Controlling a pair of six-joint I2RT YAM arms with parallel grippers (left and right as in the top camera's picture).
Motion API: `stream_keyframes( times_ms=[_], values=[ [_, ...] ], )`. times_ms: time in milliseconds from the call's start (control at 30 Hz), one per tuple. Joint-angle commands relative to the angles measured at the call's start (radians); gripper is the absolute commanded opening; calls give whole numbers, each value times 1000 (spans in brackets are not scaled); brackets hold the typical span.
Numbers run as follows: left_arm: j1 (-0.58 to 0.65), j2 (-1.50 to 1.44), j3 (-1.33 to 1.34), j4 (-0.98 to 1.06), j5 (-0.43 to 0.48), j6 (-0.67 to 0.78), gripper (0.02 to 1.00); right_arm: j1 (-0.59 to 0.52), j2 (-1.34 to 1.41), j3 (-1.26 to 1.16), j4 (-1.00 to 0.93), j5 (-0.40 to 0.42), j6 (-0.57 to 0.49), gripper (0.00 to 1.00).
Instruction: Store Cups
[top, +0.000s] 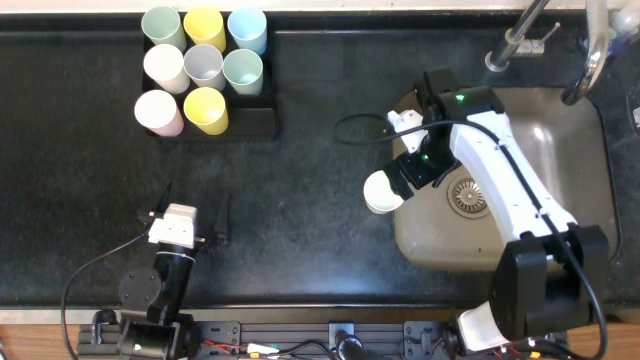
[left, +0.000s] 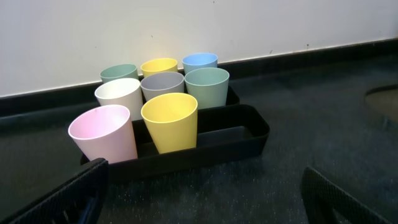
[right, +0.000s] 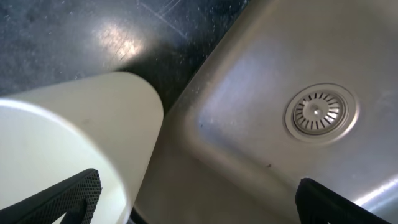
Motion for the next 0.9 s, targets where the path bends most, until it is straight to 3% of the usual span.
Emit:
stream_keyframes(
  times_ms=[33,133,167,200,233,433,600,900],
  values=[
    [-1,-9,-2,-1,16,19,998,7,17,-4,11,-19,-7,998],
    [-1,-9,-2,-1,16,19,998,7,17,-4,11,-19,-7,985],
    [-1,-9,-2,-2,16,19,998,7,17,-4,11,-22,-7,912],
    [-1,-9,-2,-2,16,19,998,7,17,-4,12,-27,-7,391],
    [-1,-9,-2,-2,16,19,998,8,17,-4,13,-40,-6,45],
    [-1,-9,-2,-2,16,19,998,56,16,15,10,-124,51,45],
    [-1,-9,-2,-2,16,19,998,158,16,146,-7,-124,132,45],
    [-1,-9,-2,-2,16,19,998,267,148,829,-144,-89,297,42]
  ],
)
